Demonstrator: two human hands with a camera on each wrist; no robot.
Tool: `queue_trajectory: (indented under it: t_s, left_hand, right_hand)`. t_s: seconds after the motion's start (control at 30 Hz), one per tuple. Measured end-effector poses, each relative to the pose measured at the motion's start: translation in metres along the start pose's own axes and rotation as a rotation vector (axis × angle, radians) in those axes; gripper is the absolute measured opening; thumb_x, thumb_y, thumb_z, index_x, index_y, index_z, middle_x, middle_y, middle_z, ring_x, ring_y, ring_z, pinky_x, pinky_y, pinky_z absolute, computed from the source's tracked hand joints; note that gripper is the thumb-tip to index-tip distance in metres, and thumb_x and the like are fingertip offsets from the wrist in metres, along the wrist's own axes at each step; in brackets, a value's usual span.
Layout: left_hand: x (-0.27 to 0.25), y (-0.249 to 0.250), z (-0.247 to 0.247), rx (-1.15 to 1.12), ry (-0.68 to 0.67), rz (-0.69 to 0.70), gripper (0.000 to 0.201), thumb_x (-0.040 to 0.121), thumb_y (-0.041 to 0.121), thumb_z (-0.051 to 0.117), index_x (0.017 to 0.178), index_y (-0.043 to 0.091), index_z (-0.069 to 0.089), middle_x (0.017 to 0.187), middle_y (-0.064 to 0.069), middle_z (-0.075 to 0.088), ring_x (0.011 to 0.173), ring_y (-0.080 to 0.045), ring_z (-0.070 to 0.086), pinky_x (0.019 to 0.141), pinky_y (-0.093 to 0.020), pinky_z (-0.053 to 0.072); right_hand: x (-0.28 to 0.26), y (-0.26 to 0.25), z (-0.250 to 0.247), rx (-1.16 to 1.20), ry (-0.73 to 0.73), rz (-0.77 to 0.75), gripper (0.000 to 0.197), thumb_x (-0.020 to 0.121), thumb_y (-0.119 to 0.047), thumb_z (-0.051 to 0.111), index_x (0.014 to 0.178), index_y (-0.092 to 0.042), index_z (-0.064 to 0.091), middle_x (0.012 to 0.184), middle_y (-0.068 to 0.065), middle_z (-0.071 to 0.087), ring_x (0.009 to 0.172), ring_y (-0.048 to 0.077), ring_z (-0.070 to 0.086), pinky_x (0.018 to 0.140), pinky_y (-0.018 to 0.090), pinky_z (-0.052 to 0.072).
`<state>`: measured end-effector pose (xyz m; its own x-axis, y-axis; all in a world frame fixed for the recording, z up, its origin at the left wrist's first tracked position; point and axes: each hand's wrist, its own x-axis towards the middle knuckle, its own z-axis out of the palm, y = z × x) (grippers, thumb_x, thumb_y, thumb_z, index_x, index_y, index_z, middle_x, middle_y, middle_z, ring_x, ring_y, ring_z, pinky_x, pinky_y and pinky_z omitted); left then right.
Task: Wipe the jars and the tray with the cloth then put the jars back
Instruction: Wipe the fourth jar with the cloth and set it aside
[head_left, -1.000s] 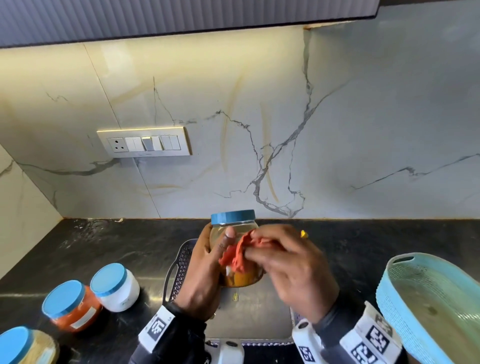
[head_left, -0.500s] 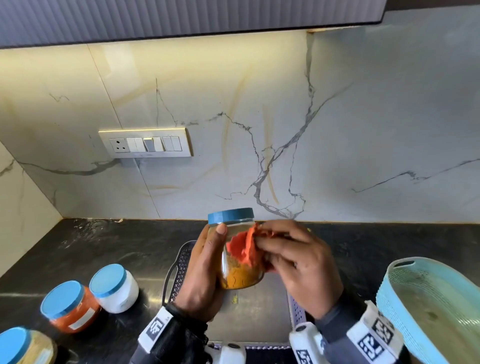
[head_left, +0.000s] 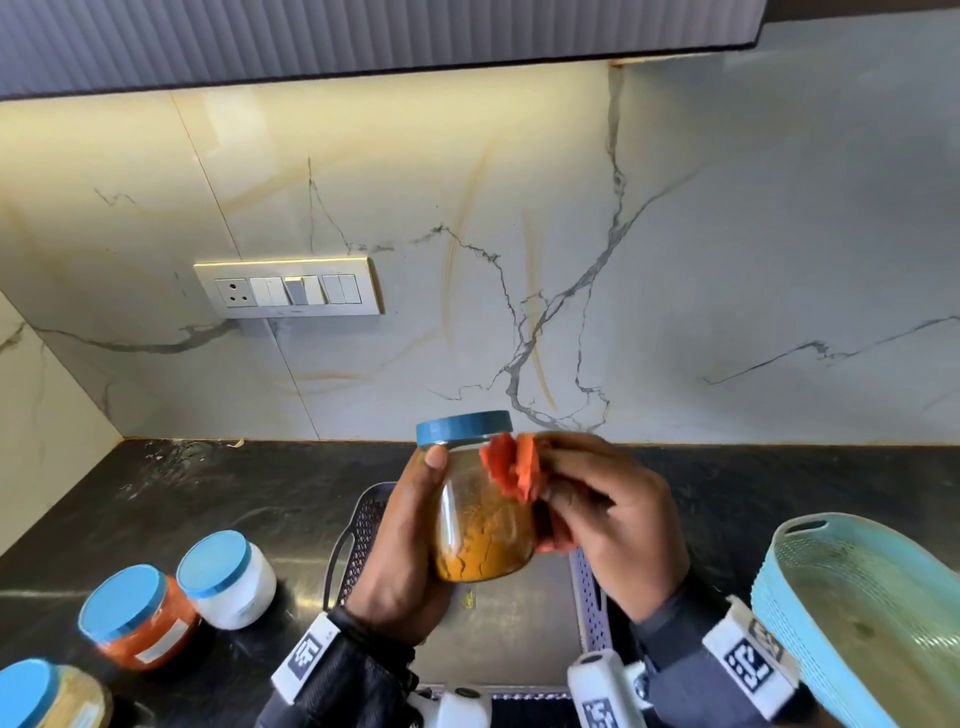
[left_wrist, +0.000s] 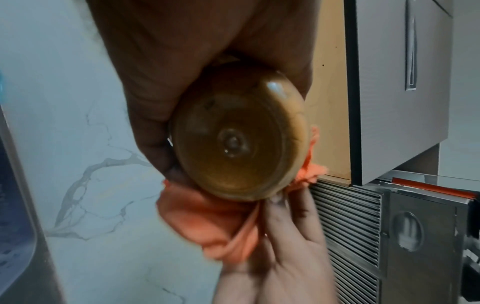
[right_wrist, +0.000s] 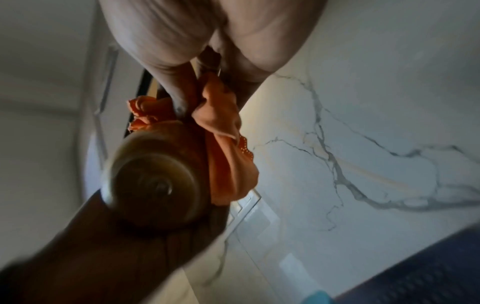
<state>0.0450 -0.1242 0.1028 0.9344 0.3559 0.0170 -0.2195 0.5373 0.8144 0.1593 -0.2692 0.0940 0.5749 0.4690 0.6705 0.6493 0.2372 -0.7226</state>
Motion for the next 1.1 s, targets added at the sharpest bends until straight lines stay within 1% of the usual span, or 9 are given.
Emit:
queue_trajectory:
  t_s: [0.17,0.3,0.37,0.47,0.57,0.7,0.83,0.97,1.1]
  left_hand:
    - [0.002,0.0,0.0,-0.036,-0.028,0.007,0.056,0.08,0.057,0.066,0.109,0.01,0.079,0.108,-0.025,0.073,0.091,-0.033,0.074,0.072,-0.046,0.062]
    - [0.008,0.005,-0.007,-0.044,0.072,0.077,0.089,0.076,0.064,0.076,0.138,0.002,0.057,0.128,-0.035,0.06,0.11,-0.041,0.063,0.094,-0.054,0.053]
    - [0.012,0.003,-0.011,-0.002,0.095,0.102,0.079,0.092,0.061,0.061,0.15,0.009,0.043,0.14,-0.037,0.051,0.118,-0.046,0.057,0.099,-0.059,0.047]
    - [0.01,0.009,-0.011,0.144,0.13,0.104,0.049,0.106,0.053,0.038,0.147,0.028,0.05,0.133,-0.021,0.066,0.119,-0.04,0.065,0.099,-0.059,0.051]
    - [0.005,0.012,-0.013,0.273,0.135,0.108,0.06,0.09,0.064,0.062,0.142,0.037,0.052,0.128,-0.013,0.07,0.116,-0.037,0.069,0.094,-0.053,0.054]
    - [0.001,0.006,-0.013,0.208,0.101,0.112,0.09,0.069,0.048,0.09,0.144,0.021,0.049,0.129,-0.022,0.068,0.117,-0.043,0.066,0.09,-0.048,0.058]
    - [-0.004,-0.001,-0.006,0.081,0.041,0.121,0.092,0.071,0.053,0.087,0.142,0.009,0.049,0.135,-0.028,0.06,0.123,-0.047,0.06,0.1,-0.062,0.051]
    - [0.002,0.007,-0.005,-0.081,0.114,0.082,0.101,0.073,0.059,0.083,0.144,-0.003,0.045,0.129,-0.039,0.056,0.105,-0.042,0.062,0.082,-0.05,0.057]
    - [0.001,0.011,-0.006,-0.084,0.094,0.062,0.098,0.076,0.06,0.08,0.143,-0.004,0.047,0.122,-0.033,0.059,0.103,-0.042,0.063,0.08,-0.047,0.057]
  right_hand:
    - [-0.008,-0.002,0.009,0.129,-0.004,0.138,0.024,0.09,-0.016,0.071,0.111,-0.024,0.077,0.116,0.0,0.073,0.094,0.017,0.071,0.079,0.047,0.057]
    - [-0.021,-0.013,0.008,-0.061,-0.05,-0.059,0.028,0.087,0.001,0.07,0.11,-0.013,0.078,0.119,-0.003,0.07,0.11,0.018,0.07,0.089,0.034,0.058]
    - [-0.021,-0.013,0.006,-0.152,-0.052,-0.128,0.028,0.089,0.002,0.069,0.111,-0.013,0.079,0.122,-0.001,0.069,0.11,0.018,0.069,0.087,0.032,0.059]
    - [-0.023,-0.01,0.009,-0.338,-0.107,-0.25,0.031,0.094,-0.002,0.062,0.112,-0.021,0.078,0.126,-0.003,0.064,0.113,0.016,0.065,0.087,0.035,0.058]
    - [-0.026,-0.011,0.011,-0.481,-0.23,-0.386,0.026,0.1,-0.011,0.055,0.116,-0.02,0.074,0.13,-0.001,0.058,0.118,0.017,0.06,0.095,0.036,0.054]
    - [-0.015,-0.011,0.006,-0.442,-0.206,-0.4,0.026,0.097,-0.006,0.059,0.113,-0.017,0.076,0.125,0.0,0.063,0.112,0.016,0.064,0.092,0.033,0.056]
    - [0.004,-0.003,0.003,-0.158,-0.029,-0.073,0.031,0.091,-0.008,0.065,0.119,-0.017,0.075,0.121,-0.008,0.068,0.108,0.017,0.069,0.084,0.043,0.06]
    - [-0.015,-0.019,0.007,-0.228,-0.085,-0.197,0.03,0.092,-0.004,0.067,0.119,-0.013,0.075,0.12,-0.003,0.067,0.103,0.008,0.067,0.083,0.02,0.058]
    - [-0.02,-0.017,0.007,-0.25,-0.168,-0.288,0.036,0.093,0.005,0.062,0.122,-0.013,0.073,0.125,0.003,0.063,0.103,0.017,0.067,0.073,0.025,0.06]
